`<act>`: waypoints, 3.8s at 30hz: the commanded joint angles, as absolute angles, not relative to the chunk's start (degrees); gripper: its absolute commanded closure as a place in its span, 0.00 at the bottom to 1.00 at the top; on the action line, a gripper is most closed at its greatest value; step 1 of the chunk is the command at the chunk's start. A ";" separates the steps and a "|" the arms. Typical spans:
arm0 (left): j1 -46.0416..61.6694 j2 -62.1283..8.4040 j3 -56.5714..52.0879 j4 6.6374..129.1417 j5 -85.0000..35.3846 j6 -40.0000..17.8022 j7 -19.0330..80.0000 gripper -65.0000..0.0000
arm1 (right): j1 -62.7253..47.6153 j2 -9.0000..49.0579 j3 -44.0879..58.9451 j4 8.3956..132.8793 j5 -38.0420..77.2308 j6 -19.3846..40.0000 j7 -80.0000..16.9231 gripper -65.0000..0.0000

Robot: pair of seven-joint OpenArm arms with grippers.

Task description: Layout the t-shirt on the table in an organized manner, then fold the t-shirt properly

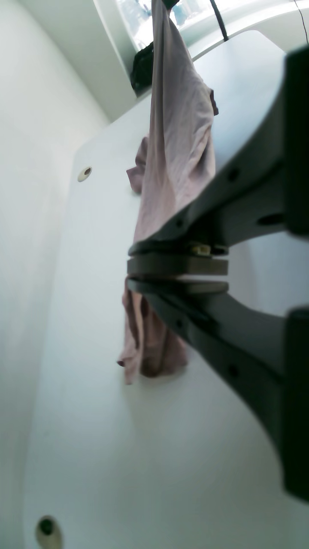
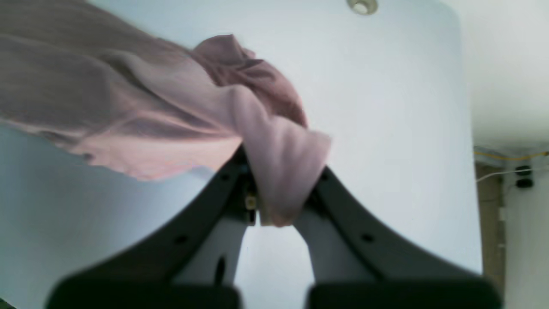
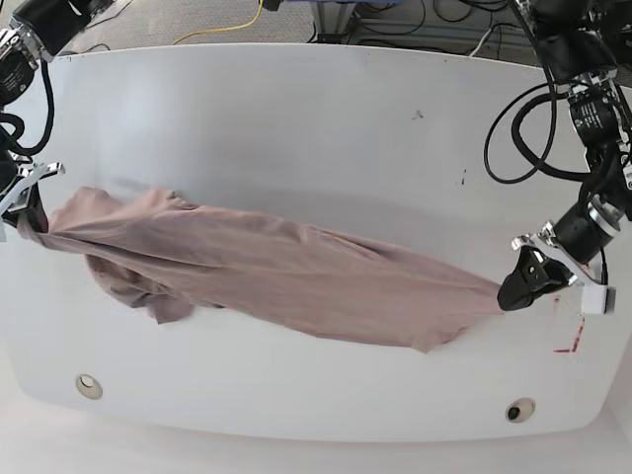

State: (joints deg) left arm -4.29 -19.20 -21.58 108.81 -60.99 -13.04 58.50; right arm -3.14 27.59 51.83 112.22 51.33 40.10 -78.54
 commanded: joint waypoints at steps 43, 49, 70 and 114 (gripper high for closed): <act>19.56 -26.42 -47.08 114.68 -73.80 -13.41 64.84 1.00 | -20.44 30.02 58.51 113.01 67.30 40.00 -79.34 1.00; 6.20 -28.88 -43.82 114.59 -73.63 -13.41 65.89 1.00 | -12.62 30.90 58.24 113.01 67.21 40.00 -79.34 1.00; -41.36 -27.65 -19.56 107.21 -60.00 -13.49 64.40 1.00 | 25.45 36.88 41.80 101.14 52.70 40.00 -78.02 1.00; -51.47 -21.58 -15.25 95.25 -54.55 -13.41 64.13 1.00 | 44.00 43.65 25.98 90.59 43.65 40.00 -74.86 1.00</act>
State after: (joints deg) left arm -52.77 -20.43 -14.83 93.60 -53.10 -13.41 66.43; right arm 45.58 41.95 24.36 87.77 43.22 40.12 -75.94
